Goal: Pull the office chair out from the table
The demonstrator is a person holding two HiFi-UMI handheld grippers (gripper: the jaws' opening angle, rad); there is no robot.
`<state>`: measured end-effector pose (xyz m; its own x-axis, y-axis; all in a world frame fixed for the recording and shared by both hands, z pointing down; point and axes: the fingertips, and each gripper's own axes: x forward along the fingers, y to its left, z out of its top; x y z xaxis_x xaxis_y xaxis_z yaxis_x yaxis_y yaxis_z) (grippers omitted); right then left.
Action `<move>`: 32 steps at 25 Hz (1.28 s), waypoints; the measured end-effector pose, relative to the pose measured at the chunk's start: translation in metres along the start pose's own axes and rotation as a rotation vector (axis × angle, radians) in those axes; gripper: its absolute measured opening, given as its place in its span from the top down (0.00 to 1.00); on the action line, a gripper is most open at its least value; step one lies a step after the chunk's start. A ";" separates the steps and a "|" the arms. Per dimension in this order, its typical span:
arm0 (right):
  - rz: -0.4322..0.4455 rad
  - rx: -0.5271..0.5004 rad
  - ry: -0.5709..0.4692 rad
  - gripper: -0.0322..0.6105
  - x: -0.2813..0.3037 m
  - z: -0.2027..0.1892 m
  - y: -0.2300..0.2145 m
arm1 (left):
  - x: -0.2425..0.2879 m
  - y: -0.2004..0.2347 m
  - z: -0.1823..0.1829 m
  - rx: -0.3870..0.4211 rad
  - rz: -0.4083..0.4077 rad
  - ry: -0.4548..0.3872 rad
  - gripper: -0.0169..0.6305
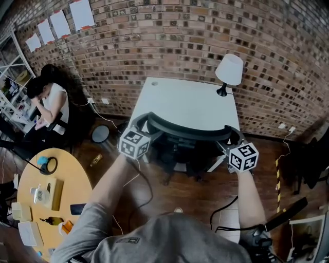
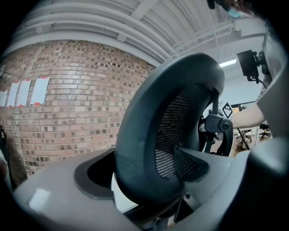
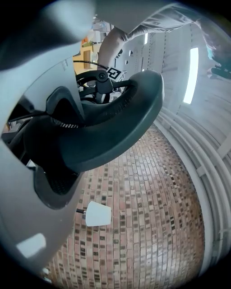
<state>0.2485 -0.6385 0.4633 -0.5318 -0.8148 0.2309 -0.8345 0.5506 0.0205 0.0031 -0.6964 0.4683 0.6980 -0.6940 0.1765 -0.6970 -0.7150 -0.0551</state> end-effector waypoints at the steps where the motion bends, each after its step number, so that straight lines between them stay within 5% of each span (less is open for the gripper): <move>1: -0.001 0.002 0.000 0.47 -0.003 0.000 0.002 | -0.002 -0.002 0.000 -0.001 -0.002 -0.002 0.35; 18: -0.052 0.018 0.003 0.46 -0.073 -0.014 0.058 | -0.077 -0.060 -0.005 -0.028 -0.019 -0.056 0.38; 32: -0.057 0.023 -0.004 0.47 -0.095 -0.017 0.108 | -0.120 -0.067 -0.010 -0.045 -0.025 -0.058 0.38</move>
<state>0.2115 -0.4983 0.4606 -0.4840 -0.8453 0.2262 -0.8665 0.4990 0.0107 -0.0361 -0.5642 0.4610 0.7231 -0.6804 0.1195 -0.6847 -0.7288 -0.0064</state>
